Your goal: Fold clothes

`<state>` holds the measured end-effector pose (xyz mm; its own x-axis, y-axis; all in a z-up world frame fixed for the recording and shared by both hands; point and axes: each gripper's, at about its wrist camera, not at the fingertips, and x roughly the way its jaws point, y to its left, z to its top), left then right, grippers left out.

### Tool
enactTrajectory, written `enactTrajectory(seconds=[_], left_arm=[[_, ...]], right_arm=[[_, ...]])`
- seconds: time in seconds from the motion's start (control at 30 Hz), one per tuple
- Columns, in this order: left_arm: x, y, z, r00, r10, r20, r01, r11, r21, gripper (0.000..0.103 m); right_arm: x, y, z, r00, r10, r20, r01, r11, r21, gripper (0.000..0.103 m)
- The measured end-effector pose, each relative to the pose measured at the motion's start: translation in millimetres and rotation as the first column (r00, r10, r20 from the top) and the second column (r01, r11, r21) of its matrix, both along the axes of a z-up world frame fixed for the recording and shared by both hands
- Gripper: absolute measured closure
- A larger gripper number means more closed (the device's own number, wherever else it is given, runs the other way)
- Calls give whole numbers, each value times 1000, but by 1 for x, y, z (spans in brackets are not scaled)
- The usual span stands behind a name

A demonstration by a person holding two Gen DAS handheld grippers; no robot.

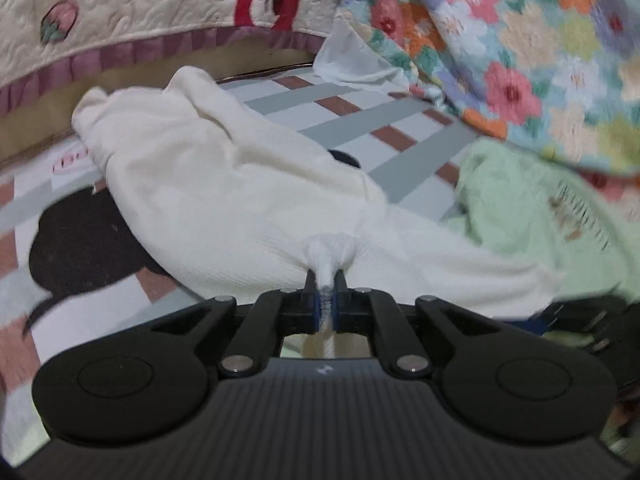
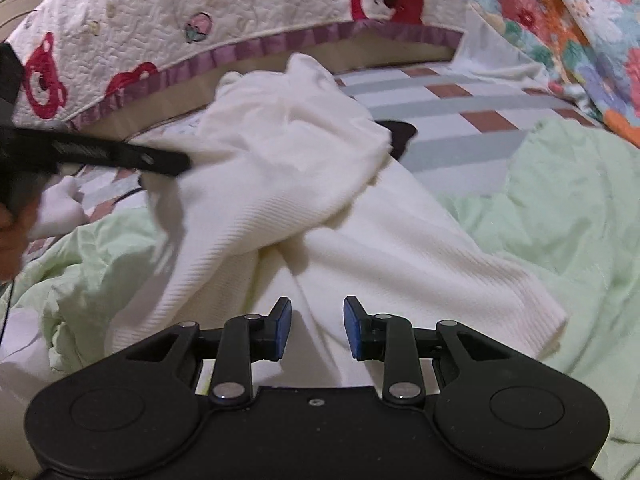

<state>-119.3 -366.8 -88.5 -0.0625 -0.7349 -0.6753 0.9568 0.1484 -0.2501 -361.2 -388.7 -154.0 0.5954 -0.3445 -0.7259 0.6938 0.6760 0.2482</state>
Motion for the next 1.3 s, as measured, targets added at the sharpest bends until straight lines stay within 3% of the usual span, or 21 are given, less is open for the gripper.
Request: enactTrajectory(seconds=[0.1,0.17,0.43,0.7,0.77,0.83,0.93,1.0,1.07,1.2,1.3], left_arm=[[0,11,29,998,-19,-56,16,999,-50,99],[0,17,45,996,-35,-86,27,995,-92,99],[0,37,95,972,-112,-205,59,966,-250,99],[2,46,99,963,-116,-244,46,960,-276,99],[3,48,102,957,-138,-255,57,952,-300,99],[1,47,105,952,-159,-260,71,945,-319,99],[-6,43,110,955,-179,-238,95,941,-326,99],[-14,36,109,972,-164,-167,108,948,-301,99],[-22,25,105,981,-165,-100,133,954,-270,99],[-31,4,90,963,-227,-146,188,953,-238,99],[-46,-15,77,935,-311,-169,273,938,-215,99]], right_arm=[[-10,-12,1,996,-10,84,0,993,117,71],[-9,-14,2,995,17,98,-28,993,118,72],[21,-9,9,986,142,92,-140,990,-22,71],[50,-43,-2,995,93,31,-91,994,-61,69],[56,-39,-5,989,138,47,-136,990,-41,69],[66,-20,-7,966,256,21,-255,965,-59,69],[75,9,-11,915,403,-2,-403,913,-68,70],[79,27,-14,874,486,-9,-485,872,-67,72],[71,23,-18,880,474,43,-474,881,-4,70],[49,17,-29,898,423,123,-438,886,149,69],[17,9,-24,921,357,156,-383,905,186,69]])
